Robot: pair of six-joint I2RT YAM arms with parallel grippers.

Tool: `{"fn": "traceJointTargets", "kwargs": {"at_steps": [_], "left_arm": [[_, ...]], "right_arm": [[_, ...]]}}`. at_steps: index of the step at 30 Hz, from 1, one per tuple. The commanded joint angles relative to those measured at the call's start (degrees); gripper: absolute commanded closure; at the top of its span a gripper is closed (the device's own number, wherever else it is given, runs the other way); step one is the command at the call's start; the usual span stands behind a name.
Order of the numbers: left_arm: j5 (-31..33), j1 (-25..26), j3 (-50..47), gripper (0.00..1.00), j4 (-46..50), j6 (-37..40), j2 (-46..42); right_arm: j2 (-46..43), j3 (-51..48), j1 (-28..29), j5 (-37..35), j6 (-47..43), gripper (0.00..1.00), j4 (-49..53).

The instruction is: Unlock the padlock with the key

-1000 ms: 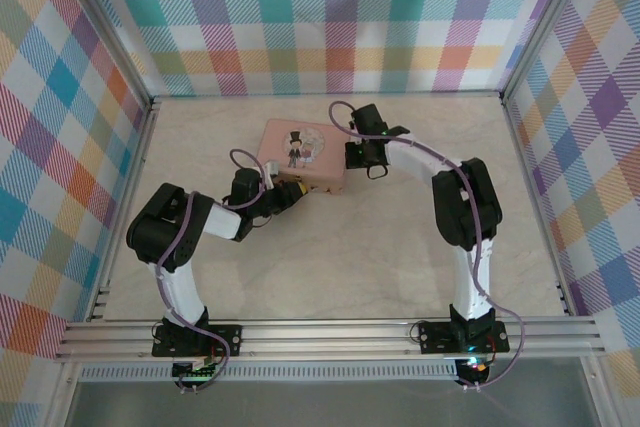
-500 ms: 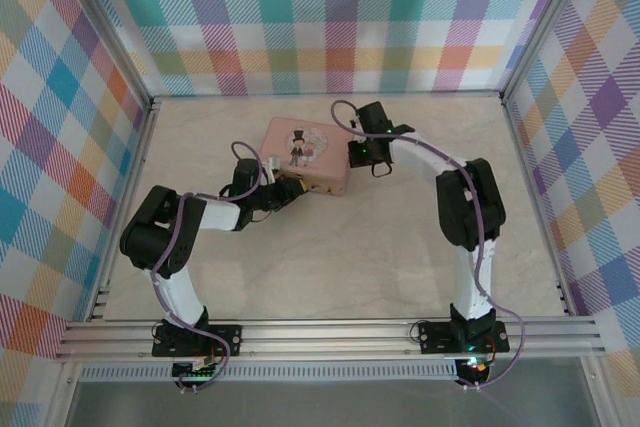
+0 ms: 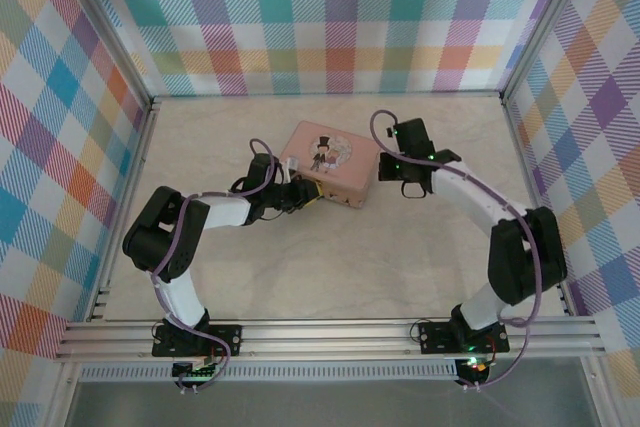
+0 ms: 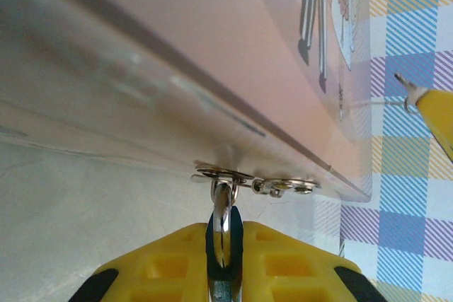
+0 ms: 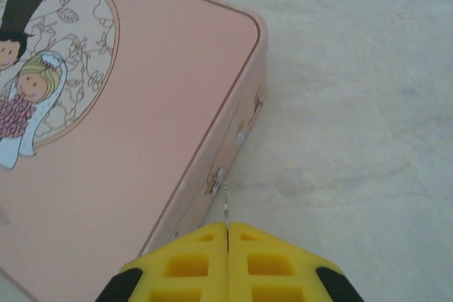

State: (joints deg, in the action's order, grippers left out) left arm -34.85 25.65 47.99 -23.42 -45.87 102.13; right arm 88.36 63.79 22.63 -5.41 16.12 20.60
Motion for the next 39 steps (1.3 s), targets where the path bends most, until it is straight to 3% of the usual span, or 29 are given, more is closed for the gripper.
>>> {"fn": "traceJointTargets", "kwargs": {"at_steps": [1,8,14,20,31,35,39], "left_arm": [[-0.69,1.16,3.03,0.85,0.07,-1.28,-3.59],[1.71,1.31,3.97,0.85,-2.52,-5.26,-4.1],[2.1,2.2,5.18,0.84,-8.28,-11.2,-1.81],[2.68,3.27,6.39,0.84,-13.44,-15.24,0.5],[2.07,3.84,7.52,0.84,-17.08,-17.65,2.94],[1.63,4.14,7.21,0.84,-18.83,-18.77,3.56],[1.63,4.15,6.97,0.84,-20.51,-19.85,3.78]], "right_arm": [[-5.83,-3.3,-0.65,3.92,3.97,1.0,-1.91],[-17.95,-16.72,-1.94,23.6,15.26,1.0,-20.36],[-21.77,-25.63,-2.07,32.29,27.06,1.0,-36.18],[-21.18,-32.95,-2.07,33.91,37.77,1.0,-50.83],[-17.97,-41.09,-1.36,29.67,49.44,1.0,-68.37],[-13.91,-41.39,1.49,27.89,50.42,1.0,-72.9],[-7.29,-43.63,2.83,25.67,55.25,1.0,-84.98]]}}
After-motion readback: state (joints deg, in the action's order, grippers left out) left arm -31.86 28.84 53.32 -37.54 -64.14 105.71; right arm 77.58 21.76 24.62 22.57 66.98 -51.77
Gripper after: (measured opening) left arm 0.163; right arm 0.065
